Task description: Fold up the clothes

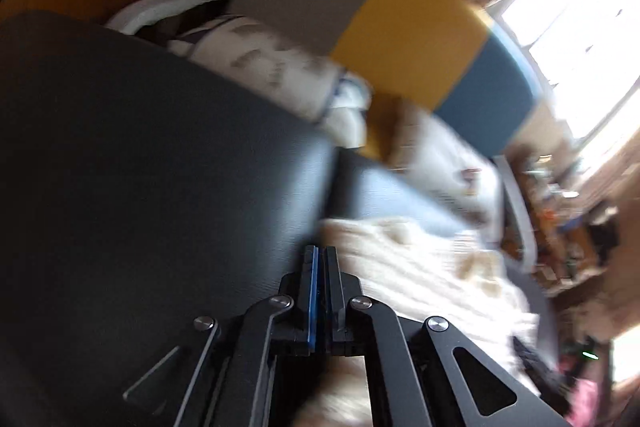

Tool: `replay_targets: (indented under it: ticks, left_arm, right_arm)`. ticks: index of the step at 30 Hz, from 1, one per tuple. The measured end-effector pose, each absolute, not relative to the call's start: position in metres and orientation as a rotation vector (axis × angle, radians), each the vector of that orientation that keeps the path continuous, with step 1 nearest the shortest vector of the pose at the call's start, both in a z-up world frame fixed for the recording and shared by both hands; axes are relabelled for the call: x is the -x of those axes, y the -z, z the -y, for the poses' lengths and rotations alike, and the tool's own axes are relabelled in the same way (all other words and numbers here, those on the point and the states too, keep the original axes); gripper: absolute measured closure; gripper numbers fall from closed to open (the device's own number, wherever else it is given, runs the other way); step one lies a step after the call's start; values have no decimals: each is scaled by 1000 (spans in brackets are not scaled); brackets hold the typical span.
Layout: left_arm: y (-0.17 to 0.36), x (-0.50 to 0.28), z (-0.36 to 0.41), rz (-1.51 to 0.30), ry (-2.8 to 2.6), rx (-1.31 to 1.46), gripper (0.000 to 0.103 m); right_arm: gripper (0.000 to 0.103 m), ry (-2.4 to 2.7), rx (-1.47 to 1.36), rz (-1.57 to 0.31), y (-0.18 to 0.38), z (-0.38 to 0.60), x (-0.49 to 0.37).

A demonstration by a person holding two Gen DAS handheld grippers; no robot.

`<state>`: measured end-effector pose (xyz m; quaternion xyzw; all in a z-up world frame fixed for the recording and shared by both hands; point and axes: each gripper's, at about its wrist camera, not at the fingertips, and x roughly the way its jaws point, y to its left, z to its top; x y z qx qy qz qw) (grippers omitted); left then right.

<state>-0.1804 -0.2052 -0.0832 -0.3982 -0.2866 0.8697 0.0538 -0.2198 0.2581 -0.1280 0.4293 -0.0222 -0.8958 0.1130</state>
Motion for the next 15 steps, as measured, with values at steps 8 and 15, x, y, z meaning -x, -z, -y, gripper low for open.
replay_targets:
  ticks: [8, 15]
  left_arm:
    - [96, 164, 121, 505, -2550, 1296, 82]
    - [124, 134, 138, 486, -2575, 1382, 90]
  right_arm:
    - [78, 2566, -1198, 63, 104, -245, 201]
    - [75, 2532, -1246, 109, 139, -260, 183]
